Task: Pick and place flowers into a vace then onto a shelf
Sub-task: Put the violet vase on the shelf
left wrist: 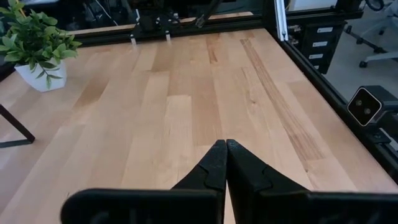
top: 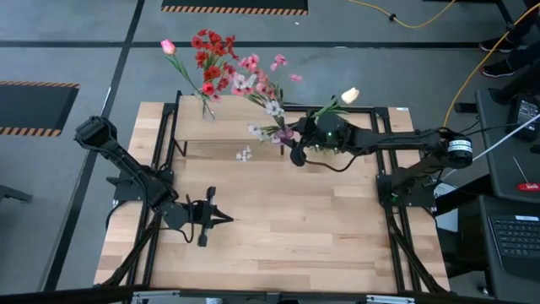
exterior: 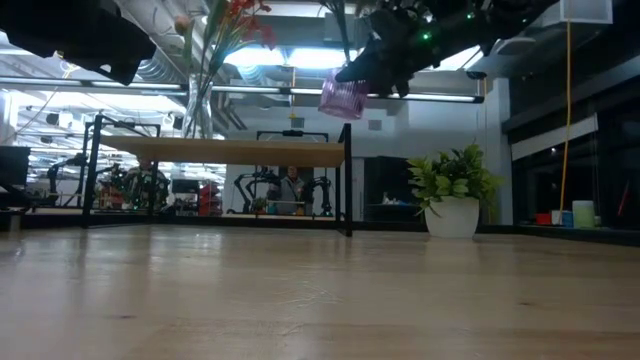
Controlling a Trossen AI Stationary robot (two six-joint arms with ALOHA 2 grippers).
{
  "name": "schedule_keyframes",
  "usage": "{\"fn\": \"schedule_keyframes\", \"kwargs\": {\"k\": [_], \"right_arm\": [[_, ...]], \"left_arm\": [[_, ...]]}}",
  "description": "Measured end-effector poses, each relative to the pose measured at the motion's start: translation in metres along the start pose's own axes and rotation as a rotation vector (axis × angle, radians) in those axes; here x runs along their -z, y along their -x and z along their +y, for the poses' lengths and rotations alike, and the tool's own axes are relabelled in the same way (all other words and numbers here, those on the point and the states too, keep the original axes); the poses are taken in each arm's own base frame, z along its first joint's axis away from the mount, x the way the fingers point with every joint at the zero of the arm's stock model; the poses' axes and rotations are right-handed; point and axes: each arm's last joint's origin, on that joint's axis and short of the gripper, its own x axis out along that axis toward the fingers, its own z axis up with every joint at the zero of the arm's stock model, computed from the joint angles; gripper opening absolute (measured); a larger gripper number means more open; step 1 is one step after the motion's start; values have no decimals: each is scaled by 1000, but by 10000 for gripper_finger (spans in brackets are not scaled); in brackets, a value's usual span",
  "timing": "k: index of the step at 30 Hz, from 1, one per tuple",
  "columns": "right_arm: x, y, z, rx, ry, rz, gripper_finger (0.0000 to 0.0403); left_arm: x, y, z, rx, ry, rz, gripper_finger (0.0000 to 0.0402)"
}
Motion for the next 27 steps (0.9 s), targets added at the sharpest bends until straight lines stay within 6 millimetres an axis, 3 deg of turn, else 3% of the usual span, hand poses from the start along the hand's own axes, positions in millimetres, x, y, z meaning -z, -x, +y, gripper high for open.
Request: {"fn": "schedule_keyframes", "kwargs": {"k": [8, 19, 27], "right_arm": [[3, -18, -6, -25, 18, -22, 209], [-25, -60, -21, -96, 147, 84, 209], [-20, -81, -46, -58, 155, 110, 209]], "left_arm": [[0, 0, 0, -4, -3, 4, 4], [1, 0, 0, -8, -5, 9, 2], [1, 0, 0, -8, -5, 9, 2]]}}
